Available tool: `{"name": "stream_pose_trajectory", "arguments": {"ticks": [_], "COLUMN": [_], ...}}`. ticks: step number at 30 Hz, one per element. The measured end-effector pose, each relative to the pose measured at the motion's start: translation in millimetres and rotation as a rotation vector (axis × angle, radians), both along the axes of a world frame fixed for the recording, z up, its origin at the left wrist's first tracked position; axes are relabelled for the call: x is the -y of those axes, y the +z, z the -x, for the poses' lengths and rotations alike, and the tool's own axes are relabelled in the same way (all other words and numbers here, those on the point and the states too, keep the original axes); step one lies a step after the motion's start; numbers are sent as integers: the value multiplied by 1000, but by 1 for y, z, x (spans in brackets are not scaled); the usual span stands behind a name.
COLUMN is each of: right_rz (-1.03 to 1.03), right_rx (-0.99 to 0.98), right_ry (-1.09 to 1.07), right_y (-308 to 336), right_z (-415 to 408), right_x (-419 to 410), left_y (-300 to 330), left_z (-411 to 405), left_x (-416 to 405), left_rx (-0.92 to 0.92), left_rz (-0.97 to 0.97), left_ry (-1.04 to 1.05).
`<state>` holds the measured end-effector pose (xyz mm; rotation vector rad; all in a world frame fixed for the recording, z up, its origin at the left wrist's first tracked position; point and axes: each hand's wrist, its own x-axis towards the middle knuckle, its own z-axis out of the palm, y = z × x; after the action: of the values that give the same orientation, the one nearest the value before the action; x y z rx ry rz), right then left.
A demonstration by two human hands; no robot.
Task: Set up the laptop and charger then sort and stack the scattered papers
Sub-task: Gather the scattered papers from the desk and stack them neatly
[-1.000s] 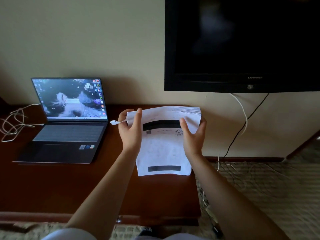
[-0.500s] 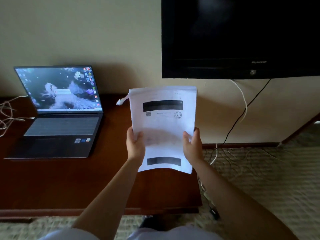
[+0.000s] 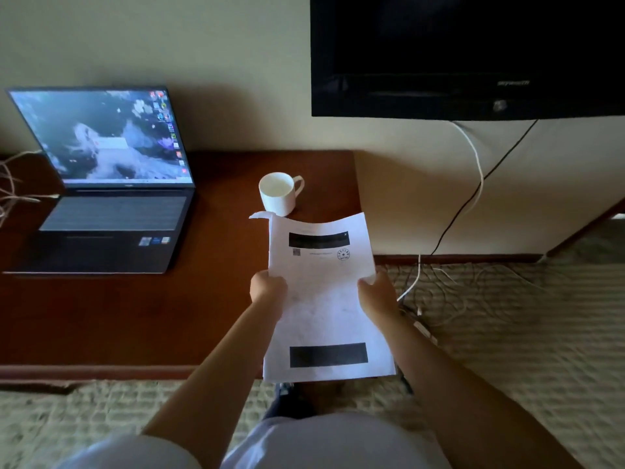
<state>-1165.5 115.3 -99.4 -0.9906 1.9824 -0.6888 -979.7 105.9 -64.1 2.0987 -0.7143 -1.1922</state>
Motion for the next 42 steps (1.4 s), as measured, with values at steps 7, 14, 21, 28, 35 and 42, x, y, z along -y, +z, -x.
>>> {"name": "stream_pose_trajectory", "arguments": {"ticks": [7, 14, 21, 28, 35, 42], "right_rz": [-36, 122, 190, 146, 52, 6], "right_rx": [51, 15, -77, -243, -417, -498], "right_ry": [53, 91, 84, 133, 200, 160], "right_y": [-25, -37, -48, -62, -62, -22], "right_z": [8, 10, 9, 8, 8, 3], "right_x": [15, 21, 10, 11, 11, 22], "left_y": [-18, -36, -39, -51, -62, -45], "left_z": [0, -6, 0, 2, 5, 2], "left_x": [6, 14, 8, -17, -13, 12], "left_rx": [13, 39, 72, 176, 330, 357], "left_rz": [49, 8, 18, 180, 191, 84], "left_ry": [-53, -54, 15, 54, -31, -6]}}
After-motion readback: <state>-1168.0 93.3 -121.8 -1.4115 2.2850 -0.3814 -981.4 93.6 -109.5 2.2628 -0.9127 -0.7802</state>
